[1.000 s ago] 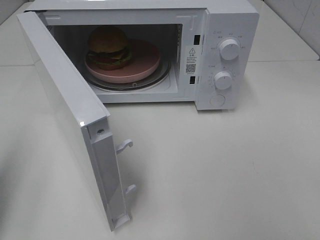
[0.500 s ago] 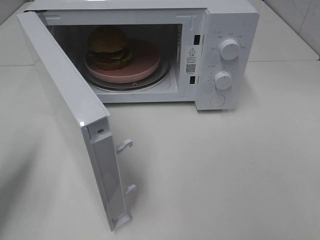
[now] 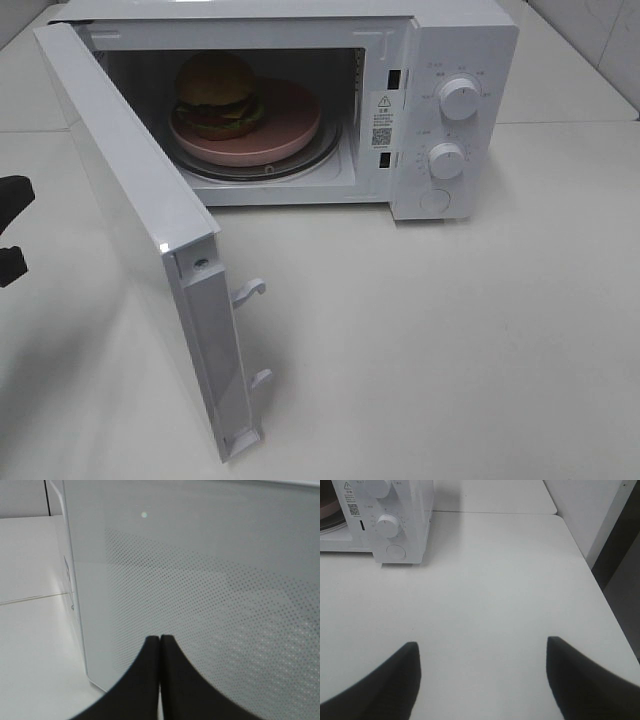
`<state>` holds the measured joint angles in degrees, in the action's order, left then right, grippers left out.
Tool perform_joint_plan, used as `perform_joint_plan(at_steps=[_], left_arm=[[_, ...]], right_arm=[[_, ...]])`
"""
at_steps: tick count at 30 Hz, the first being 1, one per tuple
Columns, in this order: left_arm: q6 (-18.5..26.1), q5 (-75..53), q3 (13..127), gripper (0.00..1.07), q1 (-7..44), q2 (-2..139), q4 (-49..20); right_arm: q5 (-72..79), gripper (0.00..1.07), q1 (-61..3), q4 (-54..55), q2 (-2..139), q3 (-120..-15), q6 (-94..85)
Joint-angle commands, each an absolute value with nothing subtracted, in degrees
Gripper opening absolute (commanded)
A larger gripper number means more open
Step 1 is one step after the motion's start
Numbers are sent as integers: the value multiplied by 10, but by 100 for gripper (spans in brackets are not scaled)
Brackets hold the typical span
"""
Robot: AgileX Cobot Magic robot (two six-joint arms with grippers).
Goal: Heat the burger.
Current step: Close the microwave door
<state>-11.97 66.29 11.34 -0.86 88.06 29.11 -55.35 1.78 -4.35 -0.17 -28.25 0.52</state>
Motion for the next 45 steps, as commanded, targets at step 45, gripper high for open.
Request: perform_joint_plan(at_steps=[45], left_arm=[[-85, 567, 195, 0, 168, 905, 203]], right_arm=[[-551, 71, 19, -48, -18, -281, 9]])
